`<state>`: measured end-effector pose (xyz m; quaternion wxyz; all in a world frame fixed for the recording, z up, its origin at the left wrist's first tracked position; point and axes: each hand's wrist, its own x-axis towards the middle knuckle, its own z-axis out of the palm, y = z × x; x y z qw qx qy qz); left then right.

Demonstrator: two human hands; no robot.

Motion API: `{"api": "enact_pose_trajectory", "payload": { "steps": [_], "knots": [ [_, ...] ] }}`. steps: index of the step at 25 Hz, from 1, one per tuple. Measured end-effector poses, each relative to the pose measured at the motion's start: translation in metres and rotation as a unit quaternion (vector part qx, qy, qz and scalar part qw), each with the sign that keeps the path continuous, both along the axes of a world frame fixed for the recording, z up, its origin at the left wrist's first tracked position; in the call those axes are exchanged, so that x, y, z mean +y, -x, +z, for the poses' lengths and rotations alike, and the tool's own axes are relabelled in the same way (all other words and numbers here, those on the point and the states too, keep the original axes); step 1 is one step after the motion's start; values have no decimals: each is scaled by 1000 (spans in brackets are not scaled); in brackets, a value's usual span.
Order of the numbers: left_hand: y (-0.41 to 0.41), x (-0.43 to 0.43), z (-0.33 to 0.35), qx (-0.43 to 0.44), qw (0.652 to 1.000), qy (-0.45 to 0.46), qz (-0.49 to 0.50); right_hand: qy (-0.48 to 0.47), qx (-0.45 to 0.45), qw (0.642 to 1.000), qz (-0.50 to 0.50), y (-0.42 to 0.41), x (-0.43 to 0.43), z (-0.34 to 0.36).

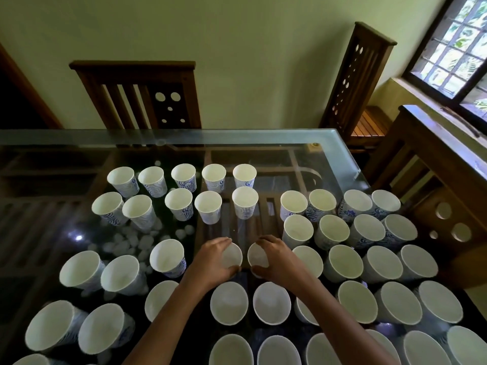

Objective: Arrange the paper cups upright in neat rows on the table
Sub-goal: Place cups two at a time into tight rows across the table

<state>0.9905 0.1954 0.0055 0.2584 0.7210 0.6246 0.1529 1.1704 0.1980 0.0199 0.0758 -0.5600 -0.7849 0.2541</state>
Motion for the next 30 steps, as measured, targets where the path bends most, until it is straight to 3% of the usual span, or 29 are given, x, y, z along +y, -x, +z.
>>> {"api": "enact_pose_trajectory", "payload": {
  "steps": [30],
  "knots": [
    [-3,-7,-2,8,1000,8,-9,-3,-1,1000,-15,-7,-11,1]
  ]
}}
